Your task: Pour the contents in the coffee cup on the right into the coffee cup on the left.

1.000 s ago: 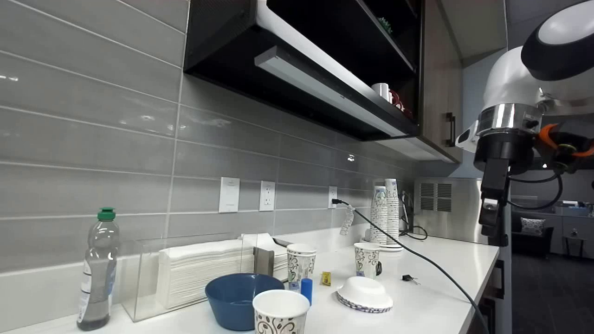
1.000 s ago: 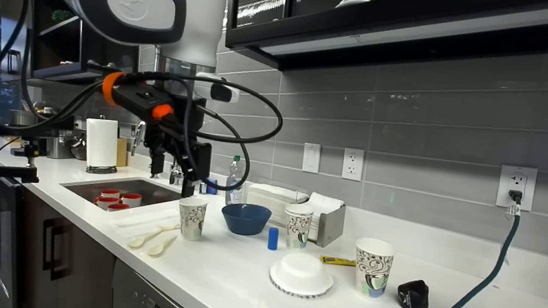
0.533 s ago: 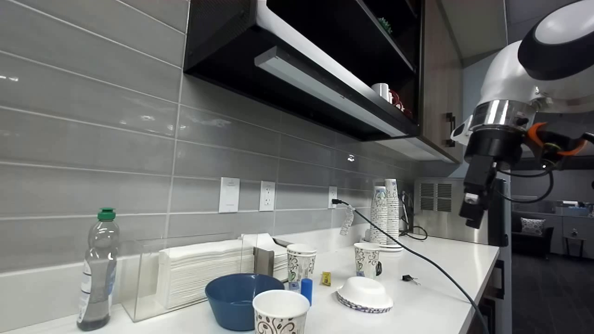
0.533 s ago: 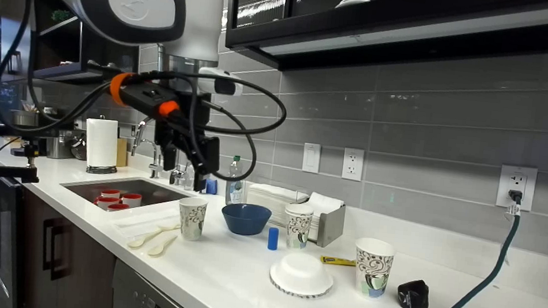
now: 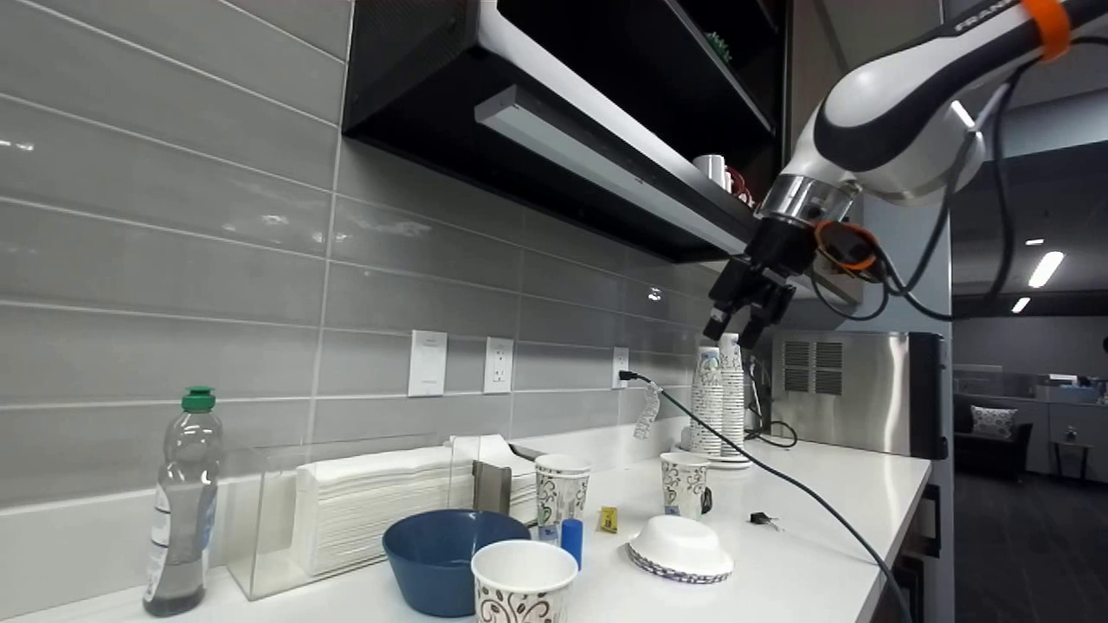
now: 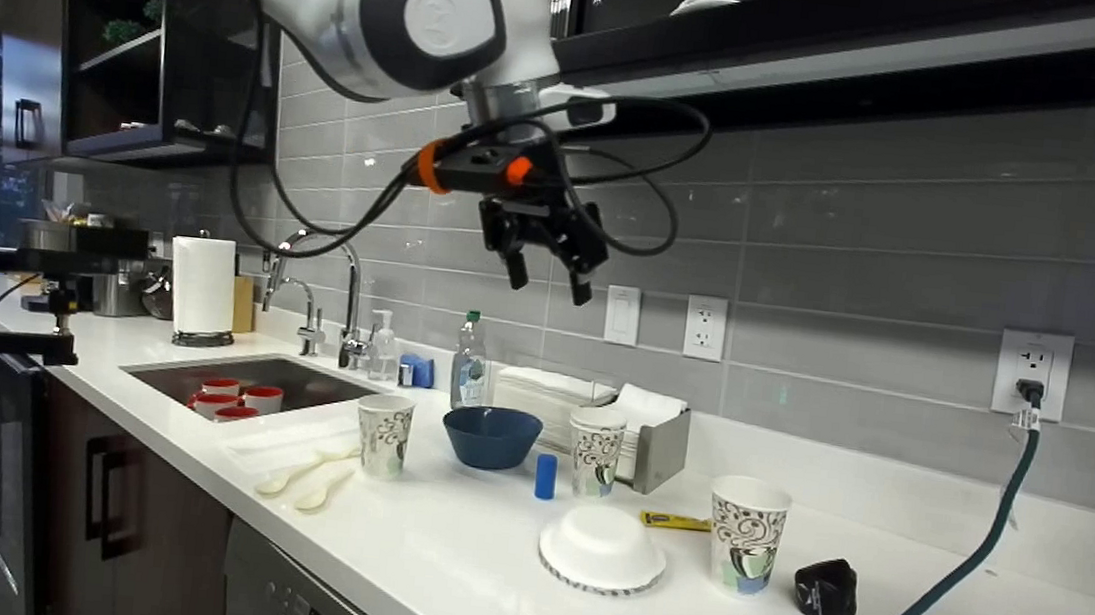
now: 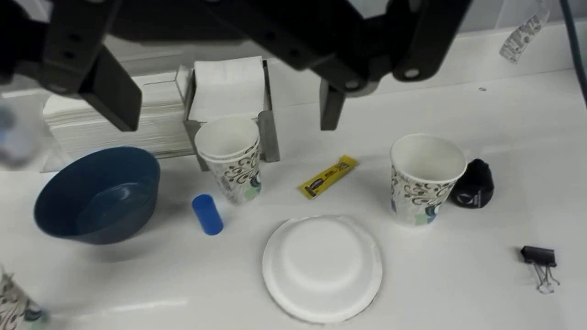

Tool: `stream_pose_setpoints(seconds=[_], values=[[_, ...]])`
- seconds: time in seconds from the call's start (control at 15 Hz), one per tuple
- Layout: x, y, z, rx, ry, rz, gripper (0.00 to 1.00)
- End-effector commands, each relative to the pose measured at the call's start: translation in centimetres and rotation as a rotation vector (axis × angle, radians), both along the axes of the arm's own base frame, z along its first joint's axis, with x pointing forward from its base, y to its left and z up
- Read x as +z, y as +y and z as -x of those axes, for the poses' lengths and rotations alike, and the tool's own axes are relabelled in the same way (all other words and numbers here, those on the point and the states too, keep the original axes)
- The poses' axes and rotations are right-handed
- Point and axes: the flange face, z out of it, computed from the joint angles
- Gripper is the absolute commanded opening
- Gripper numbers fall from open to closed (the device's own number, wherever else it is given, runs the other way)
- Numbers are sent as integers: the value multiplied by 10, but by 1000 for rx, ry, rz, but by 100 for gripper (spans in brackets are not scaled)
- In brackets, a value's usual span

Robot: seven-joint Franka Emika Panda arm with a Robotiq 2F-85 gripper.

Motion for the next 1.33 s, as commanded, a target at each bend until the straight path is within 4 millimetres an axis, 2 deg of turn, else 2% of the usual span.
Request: stream_pose_setpoints(seconds=[0.0,0.07,0.13,0.27,0.33,0.73,0.8,1.07,1.13,1.27], values=[[9,-48,-62,-4,18,-45,100],[11,-65,-71,-4,0,-82,100],[5,-39,-43,-21,1,-40,100],[4,-65,-61,-24,0,-58,100],[4,-69,-65,-25,2,-59,100],[6,-65,-69,-16,3,-59,100],[2,-76,-75,-48,20,-87,100],[-22,-162,-84,-228,53,-100,100],[-37,-186,-88,-261,75,-115,100],[-60,-212,-97,-338,107,-123,100]])
